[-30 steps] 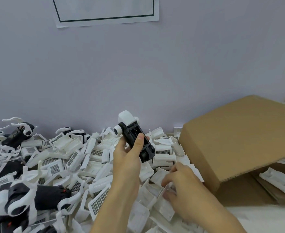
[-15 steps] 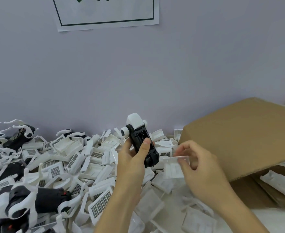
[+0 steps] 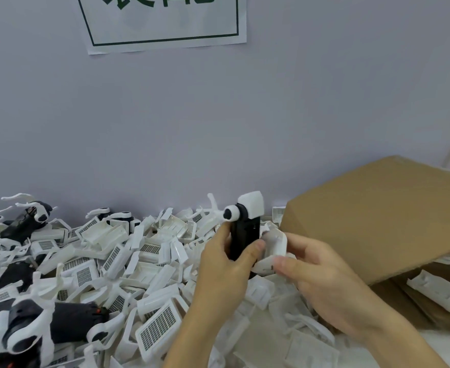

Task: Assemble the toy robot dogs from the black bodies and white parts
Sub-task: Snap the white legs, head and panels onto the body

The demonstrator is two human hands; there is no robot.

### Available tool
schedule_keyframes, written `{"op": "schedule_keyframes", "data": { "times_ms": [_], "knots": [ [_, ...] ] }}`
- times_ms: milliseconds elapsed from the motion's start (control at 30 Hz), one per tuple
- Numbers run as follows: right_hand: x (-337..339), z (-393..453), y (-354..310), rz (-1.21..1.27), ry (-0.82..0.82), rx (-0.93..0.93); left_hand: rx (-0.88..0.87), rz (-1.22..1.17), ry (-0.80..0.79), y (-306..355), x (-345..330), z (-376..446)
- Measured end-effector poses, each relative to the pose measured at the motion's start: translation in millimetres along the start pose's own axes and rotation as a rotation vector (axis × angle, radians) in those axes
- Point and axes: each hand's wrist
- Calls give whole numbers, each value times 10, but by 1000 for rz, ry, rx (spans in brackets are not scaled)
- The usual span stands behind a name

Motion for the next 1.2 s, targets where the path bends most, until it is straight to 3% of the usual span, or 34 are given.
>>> {"op": "schedule_keyframes", "data": {
  "times_ms": [67, 200, 367, 567, 1200],
  "knots": [
    [3, -4, -15, -84, -9, 63, 21, -49, 43, -1, 26, 16],
    [-121, 37, 22, -335, 357, 165, 74, -95, -3, -12, -26, 6],
    [-112, 34, 16, -330, 542, 229, 190, -201, -40, -17, -64, -31],
    [-150, 29, -83, -500, 751, 187, 266, -252, -12, -96, -86, -9],
    [-362, 48, -130, -815, 813, 204, 143, -301, -190, -30, -114, -34]
  ]
}}
Point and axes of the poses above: each hand's wrist, its own z-axis towards the middle knuckle, its own x-axis out of the back of the hand, y = z × x, and after that the axes turned 10 degrees about -x, right-handed
